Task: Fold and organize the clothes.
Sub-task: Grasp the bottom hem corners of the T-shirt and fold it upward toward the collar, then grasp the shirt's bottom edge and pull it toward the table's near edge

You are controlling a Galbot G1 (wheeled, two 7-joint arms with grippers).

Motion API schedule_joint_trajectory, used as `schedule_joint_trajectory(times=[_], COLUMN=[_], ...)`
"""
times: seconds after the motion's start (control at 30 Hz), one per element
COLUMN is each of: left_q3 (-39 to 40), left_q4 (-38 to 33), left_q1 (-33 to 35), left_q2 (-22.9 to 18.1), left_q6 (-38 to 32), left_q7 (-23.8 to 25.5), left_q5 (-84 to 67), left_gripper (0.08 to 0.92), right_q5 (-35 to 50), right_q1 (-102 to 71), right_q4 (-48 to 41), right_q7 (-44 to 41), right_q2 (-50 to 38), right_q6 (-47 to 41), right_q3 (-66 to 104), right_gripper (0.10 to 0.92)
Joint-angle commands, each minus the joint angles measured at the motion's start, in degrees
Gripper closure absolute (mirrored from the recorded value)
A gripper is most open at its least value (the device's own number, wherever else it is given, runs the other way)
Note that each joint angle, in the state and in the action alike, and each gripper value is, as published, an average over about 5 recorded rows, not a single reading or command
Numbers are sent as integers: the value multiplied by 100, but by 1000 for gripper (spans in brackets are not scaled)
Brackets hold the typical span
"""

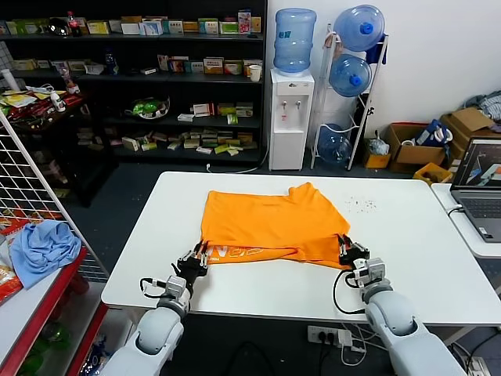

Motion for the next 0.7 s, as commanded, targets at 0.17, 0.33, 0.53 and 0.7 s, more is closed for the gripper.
schedule_joint_trajectory(times=[0.17,0.33,0.53,0.7], left_q3=[-69,-80,-79,-57], left_q4=[-527,-427,-167,-9], left_q1=[419,434,299,190], left_q2=[439,440,363,312], left_q6=[200,301,359,442], left_q7=[-6,-44,-124,-129], left_q5=[-736,-912,-1087,-1189], left_gripper=[530,382,220,223], right_q5=[131,130,114,63], right_q1=[-842,-964,-959,-819], right_q4=[706,718,596,392], right_q7=[-112,-97,-41,-50], right_q2=[-355,-343,-267,-180], right_q6=[-367,-542,-692,-668], right_q3=[406,539,506,429], right_gripper=[471,324,231,349])
